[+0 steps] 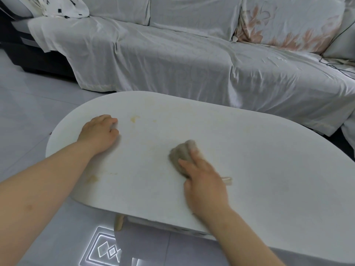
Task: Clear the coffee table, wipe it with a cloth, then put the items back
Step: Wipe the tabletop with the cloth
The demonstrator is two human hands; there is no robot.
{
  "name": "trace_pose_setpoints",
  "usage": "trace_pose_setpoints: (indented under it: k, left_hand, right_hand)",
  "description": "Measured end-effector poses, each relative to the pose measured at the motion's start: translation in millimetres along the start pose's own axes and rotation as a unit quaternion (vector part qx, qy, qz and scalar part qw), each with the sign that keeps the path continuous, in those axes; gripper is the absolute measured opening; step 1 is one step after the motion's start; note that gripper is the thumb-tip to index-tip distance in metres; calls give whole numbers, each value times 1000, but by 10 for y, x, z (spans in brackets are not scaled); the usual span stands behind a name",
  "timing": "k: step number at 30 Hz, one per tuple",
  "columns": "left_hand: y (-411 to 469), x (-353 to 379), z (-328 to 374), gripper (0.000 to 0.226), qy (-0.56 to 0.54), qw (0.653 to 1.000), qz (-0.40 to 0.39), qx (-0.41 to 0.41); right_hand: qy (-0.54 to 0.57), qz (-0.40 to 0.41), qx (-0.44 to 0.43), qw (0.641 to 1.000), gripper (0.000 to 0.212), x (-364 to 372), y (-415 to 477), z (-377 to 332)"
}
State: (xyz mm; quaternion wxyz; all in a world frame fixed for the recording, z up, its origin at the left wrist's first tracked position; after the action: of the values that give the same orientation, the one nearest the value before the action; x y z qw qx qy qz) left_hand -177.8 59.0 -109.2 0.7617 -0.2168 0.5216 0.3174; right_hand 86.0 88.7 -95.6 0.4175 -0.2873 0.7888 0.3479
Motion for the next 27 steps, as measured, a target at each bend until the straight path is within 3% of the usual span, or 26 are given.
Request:
trace_pose_setpoints:
  k: [5, 7, 10, 13, 17, 20, 22, 27]
  left_hand:
    - [-78, -124, -180, 36, -65, 997, -27, 13]
    - [-157, -202, -298, 36, -59, 998, -13, 12]
    - [-266, -211, -426, 39, -43, 999, -3, 4]
    - [-298, -203, -452, 40, -34, 999, 18, 6]
    - [-291, -199, -446, 40, -8, 999, 43, 7]
    - [-291, -187, -445, 41, 0, 999, 46, 1]
    - [-312, -187, -444, 41, 2, 999, 48, -3]
    - [-316, -228, -466, 42, -34, 998, 43, -4]
  right_hand:
    - [35, -58, -98, 993, 51, 10, -125, -236]
    - [29, -74, -47, 996, 52, -98, -99, 120]
    - [2, -3, 90, 996, 51, -335, -59, 629]
    - [-28, 37, 144, 989, 56, -278, -50, 522]
    - [-31, 35, -41, 998, 60, 22, 30, -202]
    - [37, -43, -53, 997, 49, 249, 119, -207]
    - [27, -55, -50, 997, 49, 232, 198, -22]
    - [-48, -6, 111, 993, 51, -210, 471, 822]
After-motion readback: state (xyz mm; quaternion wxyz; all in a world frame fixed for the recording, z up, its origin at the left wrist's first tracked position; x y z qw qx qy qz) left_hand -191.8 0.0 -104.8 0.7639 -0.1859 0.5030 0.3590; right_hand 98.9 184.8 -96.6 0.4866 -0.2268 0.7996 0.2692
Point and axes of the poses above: each hand's wrist, its own y-axis towards the middle knuckle, its own x-axis out of the palm, z = x × y, the point moved 8 cm from there along y, towards the middle knuckle, and after that the axes turned 7 degrees about -x, right-handed, at the moved point
